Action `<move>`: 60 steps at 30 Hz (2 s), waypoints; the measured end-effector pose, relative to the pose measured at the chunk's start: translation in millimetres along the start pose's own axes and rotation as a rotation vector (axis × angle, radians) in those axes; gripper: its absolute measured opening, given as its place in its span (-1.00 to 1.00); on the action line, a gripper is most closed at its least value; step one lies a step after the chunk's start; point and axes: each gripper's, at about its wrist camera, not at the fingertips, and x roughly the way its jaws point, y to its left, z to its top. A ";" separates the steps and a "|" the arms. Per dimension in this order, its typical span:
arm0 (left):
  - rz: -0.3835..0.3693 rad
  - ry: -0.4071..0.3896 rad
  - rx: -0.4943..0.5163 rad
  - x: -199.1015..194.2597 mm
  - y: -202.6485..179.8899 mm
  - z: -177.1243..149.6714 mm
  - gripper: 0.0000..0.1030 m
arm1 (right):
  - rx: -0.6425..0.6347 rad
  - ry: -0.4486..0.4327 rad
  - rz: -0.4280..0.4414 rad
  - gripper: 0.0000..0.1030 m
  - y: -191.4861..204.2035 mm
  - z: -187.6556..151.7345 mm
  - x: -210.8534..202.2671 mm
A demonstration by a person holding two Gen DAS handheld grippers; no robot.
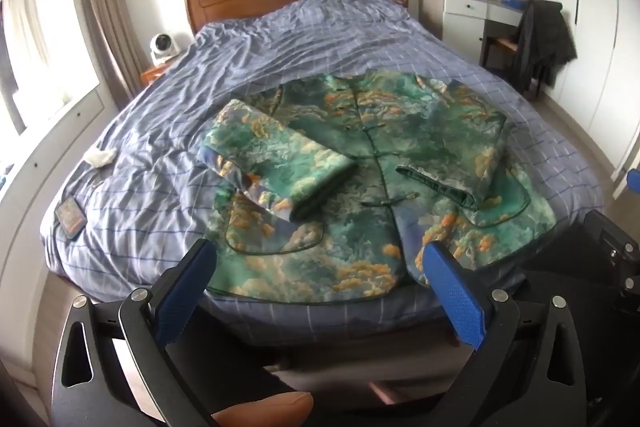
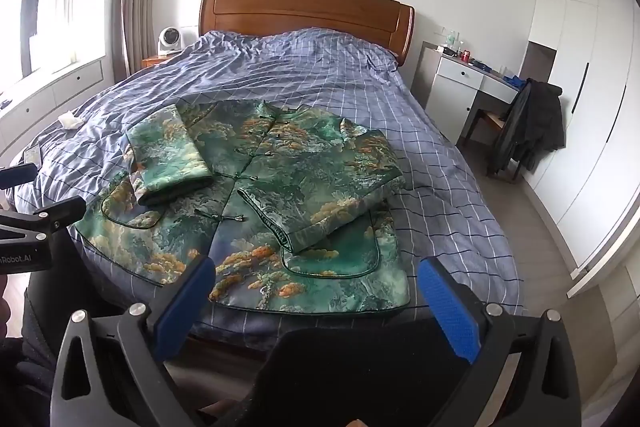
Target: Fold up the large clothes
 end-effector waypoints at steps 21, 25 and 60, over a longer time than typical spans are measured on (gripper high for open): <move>0.014 -0.013 0.010 -2.5 1.0 2.3 0.99 | 0.022 0.022 -0.004 1.00 -1.5 -2.0 10.2; 0.014 -0.012 0.013 -3.0 1.7 2.1 0.99 | 0.028 0.032 -0.003 1.00 -2.3 -2.0 12.8; 0.027 -0.008 0.025 -7.7 9.1 0.7 0.99 | 0.033 0.046 -0.008 1.00 -3.3 -3.5 19.3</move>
